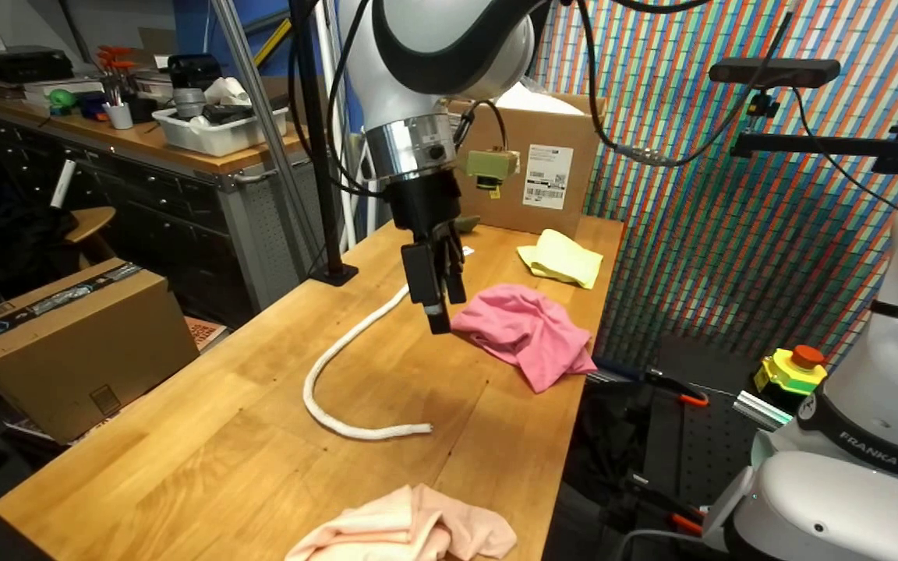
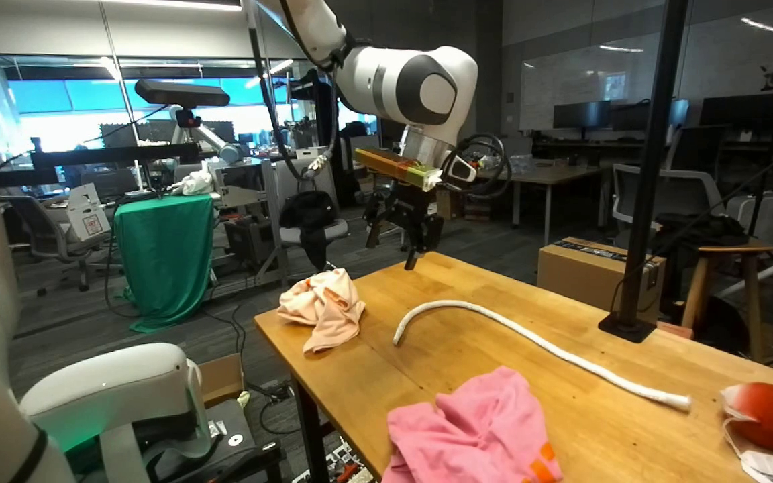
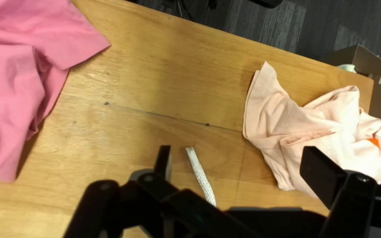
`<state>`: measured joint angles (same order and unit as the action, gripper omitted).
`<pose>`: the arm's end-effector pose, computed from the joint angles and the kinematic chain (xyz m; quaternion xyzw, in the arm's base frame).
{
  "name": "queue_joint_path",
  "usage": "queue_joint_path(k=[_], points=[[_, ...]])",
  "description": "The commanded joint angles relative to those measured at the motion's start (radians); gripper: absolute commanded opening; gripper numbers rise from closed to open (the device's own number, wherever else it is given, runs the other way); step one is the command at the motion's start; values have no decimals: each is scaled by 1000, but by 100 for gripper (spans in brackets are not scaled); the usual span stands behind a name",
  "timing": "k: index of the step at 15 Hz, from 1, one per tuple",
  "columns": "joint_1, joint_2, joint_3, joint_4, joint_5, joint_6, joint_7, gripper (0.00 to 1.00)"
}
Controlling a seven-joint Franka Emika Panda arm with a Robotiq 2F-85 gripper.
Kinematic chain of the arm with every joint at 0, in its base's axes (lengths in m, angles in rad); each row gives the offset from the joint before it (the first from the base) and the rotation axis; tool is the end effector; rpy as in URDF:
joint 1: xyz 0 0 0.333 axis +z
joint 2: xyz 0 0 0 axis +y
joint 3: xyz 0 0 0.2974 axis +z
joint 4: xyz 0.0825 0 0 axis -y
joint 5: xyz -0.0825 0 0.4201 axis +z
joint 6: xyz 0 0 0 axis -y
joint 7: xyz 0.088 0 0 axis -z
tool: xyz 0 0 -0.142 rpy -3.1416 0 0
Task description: Move the radish toy, yellow towel and pink t-shirt to the right, move the peach t-shirt to the left
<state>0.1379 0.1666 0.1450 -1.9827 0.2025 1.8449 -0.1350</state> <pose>0.5413 0.1808 0.2936 -0.9694 -0.1638 0.1577 0.0926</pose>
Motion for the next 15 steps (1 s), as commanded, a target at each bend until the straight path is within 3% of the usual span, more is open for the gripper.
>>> queue_joint_path(k=[1,9,10,15], points=[[-30,-167,-18,-172,17,151,-36,100],[-72,-379,-91,-405,36,343,-67,100],[-63,-303,-86,-328,24,283,-44,100],[-65,-353,-97,-382,23,314,-49,100]])
